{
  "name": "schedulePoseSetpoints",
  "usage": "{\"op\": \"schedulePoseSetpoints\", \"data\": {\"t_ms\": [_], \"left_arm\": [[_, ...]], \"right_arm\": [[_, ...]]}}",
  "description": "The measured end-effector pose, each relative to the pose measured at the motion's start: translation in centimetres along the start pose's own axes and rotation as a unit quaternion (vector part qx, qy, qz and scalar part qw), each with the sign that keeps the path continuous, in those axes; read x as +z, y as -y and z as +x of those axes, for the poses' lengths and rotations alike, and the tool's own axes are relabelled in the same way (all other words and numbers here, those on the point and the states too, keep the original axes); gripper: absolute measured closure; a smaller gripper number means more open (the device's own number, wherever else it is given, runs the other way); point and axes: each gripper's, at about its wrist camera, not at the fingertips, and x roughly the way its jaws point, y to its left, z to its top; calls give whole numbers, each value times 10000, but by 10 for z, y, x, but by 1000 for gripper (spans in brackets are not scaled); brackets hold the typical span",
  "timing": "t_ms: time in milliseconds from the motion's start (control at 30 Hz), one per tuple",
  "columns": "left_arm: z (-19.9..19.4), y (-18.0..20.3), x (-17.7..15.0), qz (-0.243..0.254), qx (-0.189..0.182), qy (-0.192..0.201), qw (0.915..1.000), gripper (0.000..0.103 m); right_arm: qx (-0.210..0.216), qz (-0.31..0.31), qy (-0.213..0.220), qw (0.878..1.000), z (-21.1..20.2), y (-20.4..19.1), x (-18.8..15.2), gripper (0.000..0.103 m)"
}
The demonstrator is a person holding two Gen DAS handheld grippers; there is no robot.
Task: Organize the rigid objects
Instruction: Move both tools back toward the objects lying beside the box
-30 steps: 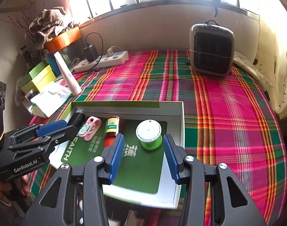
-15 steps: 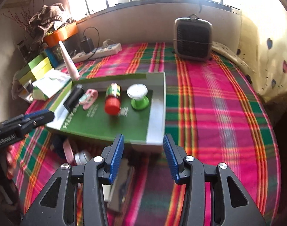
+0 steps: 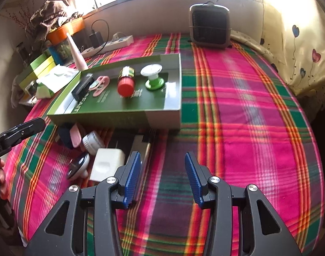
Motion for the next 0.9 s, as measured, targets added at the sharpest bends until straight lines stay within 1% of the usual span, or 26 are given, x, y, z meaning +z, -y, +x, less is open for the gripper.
{"op": "schedulePoseSetpoints", "data": {"t_ms": [167, 500, 600, 733, 900], "left_arm": [[1, -5, -6, -61, -52, -61, 9999, 63], [-1, -10, -10, -128, -161, -89, 9997, 63], [-1, -8, -10, -107, -195, -113, 9997, 63], [1, -6, -11, -71, -224, -155, 9996, 63], [3, -2, -12, -43, -230, -212, 9995, 63]], "right_arm": [[31, -100, -53, 9999, 2, -12, -4, 58], [-104, -206, -131, 9996, 10, -23, -3, 58], [-206, -285, -121, 9993, 11, -27, -2, 58], [-453, -552, -109, 9974, 12, -35, -6, 58], [-460, -521, -109, 9975, 12, -31, -4, 58]]}}
